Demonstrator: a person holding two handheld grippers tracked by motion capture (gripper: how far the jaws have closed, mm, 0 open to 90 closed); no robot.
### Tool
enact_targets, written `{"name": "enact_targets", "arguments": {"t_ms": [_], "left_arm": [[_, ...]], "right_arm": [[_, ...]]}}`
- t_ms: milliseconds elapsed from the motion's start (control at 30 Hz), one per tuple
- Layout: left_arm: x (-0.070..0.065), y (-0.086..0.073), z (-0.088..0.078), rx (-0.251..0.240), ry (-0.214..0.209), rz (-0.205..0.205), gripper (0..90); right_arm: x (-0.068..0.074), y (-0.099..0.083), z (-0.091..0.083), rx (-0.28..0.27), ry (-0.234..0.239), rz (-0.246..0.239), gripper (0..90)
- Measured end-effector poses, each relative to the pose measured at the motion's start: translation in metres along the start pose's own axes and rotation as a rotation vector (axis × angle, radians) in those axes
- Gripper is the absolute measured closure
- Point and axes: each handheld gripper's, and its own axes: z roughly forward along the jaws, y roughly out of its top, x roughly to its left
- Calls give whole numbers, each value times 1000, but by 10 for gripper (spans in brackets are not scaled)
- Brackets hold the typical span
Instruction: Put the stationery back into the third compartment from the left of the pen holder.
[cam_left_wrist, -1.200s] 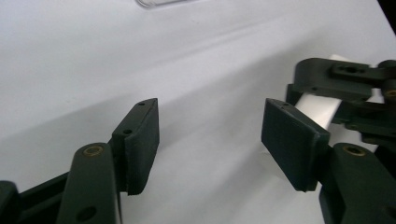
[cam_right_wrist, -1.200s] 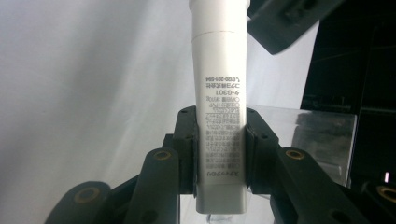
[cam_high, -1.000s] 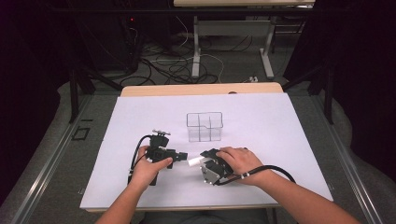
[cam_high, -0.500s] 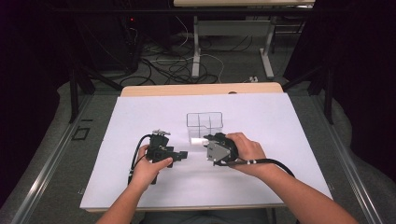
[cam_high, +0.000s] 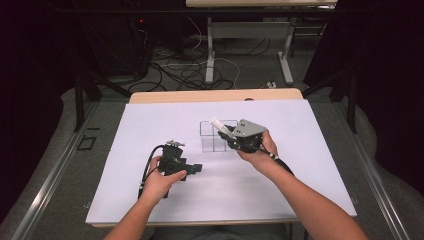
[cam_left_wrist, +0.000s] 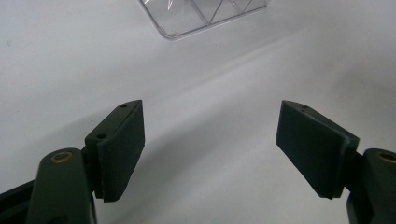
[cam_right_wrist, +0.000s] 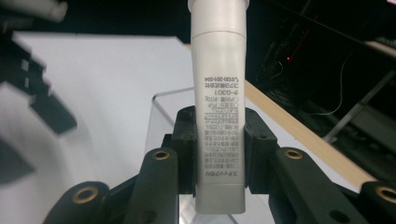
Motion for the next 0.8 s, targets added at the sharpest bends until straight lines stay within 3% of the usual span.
{"name": "enact_targets", "arguments": {"t_ms": [167, 300, 567, 800], "left_arm": [[0, 0, 0, 0, -2, 1, 239], [0, 0, 0, 3, -5, 2, 240], [2, 0, 0, 10, -6, 7, 241], [2, 0, 1, 12, -8, 9, 242]], "right_arm": [[-14, -6, 6, -80, -34, 212, 707], [-19, -12, 11, -118, -59, 302, 707], [-13, -18, 17, -163, -91, 308, 706], [-9, -32, 19, -139, -113, 314, 706]]}}
